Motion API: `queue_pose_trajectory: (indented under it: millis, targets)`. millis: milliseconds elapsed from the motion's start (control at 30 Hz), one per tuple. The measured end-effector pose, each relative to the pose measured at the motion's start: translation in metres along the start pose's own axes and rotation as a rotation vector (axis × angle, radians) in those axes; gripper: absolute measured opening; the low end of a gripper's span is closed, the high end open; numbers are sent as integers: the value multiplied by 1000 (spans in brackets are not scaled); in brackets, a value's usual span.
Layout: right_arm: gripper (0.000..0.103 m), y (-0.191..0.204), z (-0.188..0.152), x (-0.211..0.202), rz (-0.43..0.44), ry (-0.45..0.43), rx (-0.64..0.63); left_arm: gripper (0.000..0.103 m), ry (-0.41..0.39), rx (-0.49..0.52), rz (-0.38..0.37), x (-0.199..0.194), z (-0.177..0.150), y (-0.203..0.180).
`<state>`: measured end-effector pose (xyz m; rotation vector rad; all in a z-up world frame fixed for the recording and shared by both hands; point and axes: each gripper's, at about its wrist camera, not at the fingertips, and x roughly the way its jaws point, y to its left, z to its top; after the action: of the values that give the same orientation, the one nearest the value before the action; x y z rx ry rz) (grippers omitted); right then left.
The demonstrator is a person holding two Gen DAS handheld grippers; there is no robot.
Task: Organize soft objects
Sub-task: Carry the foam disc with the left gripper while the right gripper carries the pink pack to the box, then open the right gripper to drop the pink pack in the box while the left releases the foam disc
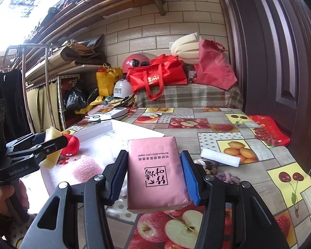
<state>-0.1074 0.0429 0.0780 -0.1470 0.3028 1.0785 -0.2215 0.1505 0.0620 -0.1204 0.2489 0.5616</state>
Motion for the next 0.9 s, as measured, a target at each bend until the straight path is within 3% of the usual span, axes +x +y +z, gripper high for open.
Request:
queue_pose_trajectory:
  millis: [467, 700, 900]
  targets:
    - [52, 38, -2, 55, 115, 112, 21, 55, 20, -69, 128, 5, -1, 58]
    - [52, 59, 2, 57, 131, 82, -60, 55, 25, -131, 142, 8, -1, 80]
    - [52, 71, 6, 72, 151, 87, -76, 55, 28, -96, 146, 12, -1, 77]
